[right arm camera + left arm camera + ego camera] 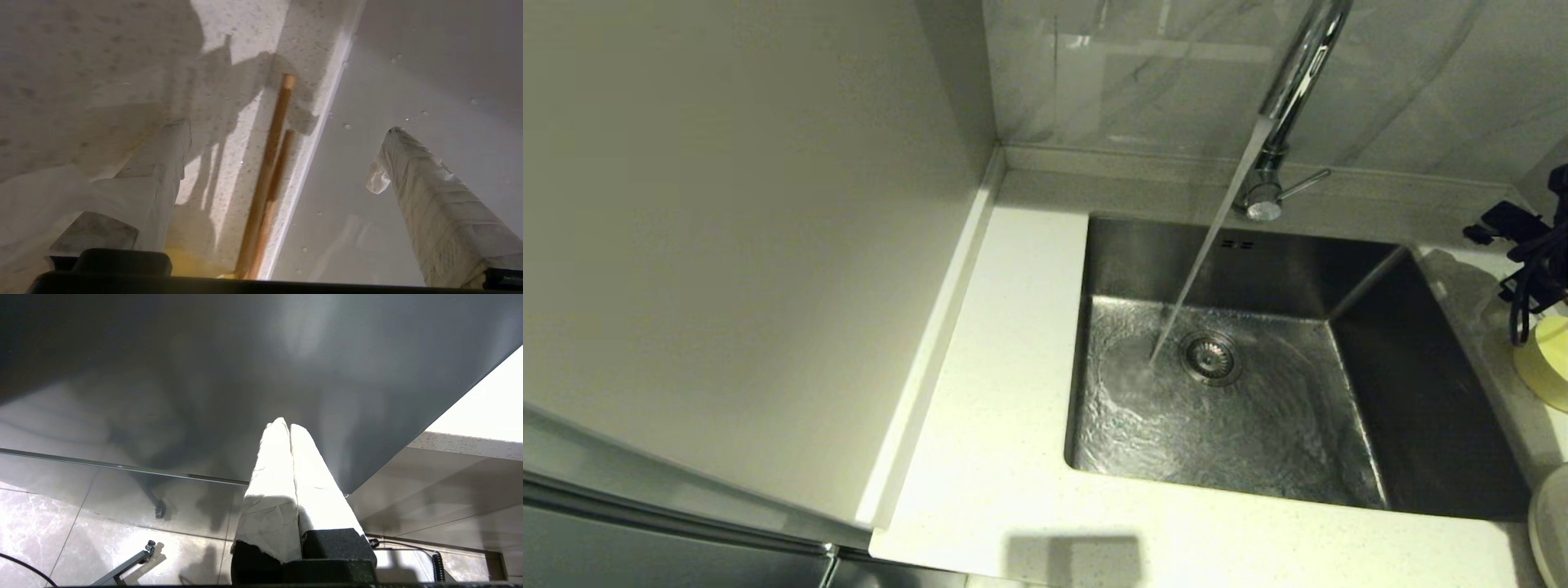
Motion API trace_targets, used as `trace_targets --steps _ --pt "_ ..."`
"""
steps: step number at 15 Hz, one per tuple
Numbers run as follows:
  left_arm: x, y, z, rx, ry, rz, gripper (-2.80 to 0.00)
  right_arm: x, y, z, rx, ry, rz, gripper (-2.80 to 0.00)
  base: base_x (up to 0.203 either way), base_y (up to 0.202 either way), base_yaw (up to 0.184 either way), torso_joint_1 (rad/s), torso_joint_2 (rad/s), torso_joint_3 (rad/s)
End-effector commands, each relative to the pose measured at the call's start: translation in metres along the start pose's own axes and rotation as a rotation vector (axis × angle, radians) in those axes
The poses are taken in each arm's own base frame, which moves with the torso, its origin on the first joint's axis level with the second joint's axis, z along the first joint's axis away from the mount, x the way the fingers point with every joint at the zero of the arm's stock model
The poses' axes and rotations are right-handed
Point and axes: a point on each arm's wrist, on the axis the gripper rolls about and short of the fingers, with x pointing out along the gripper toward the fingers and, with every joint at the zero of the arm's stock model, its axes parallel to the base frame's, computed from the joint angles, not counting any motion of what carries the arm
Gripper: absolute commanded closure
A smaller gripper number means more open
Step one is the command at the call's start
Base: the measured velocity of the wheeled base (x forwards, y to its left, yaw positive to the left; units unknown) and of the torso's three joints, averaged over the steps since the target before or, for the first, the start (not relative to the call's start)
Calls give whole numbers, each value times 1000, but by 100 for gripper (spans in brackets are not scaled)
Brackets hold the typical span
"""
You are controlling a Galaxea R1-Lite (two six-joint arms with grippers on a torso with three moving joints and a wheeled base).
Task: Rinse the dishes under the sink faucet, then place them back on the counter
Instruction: Pick up the chopsticks
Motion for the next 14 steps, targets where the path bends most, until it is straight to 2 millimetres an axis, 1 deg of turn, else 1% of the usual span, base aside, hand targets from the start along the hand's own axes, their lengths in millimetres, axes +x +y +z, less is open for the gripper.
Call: trace_targets --steps 1,14 --pt "0 0 0 -1 -2 1 0 4 2 -1 -6 6 -1 -280 0 0 0 0 0 0" --pt "0 0 0 -1 -2 1 0 12 -9 -7 8 15 -37 -280 0 0 0 0 0 0"
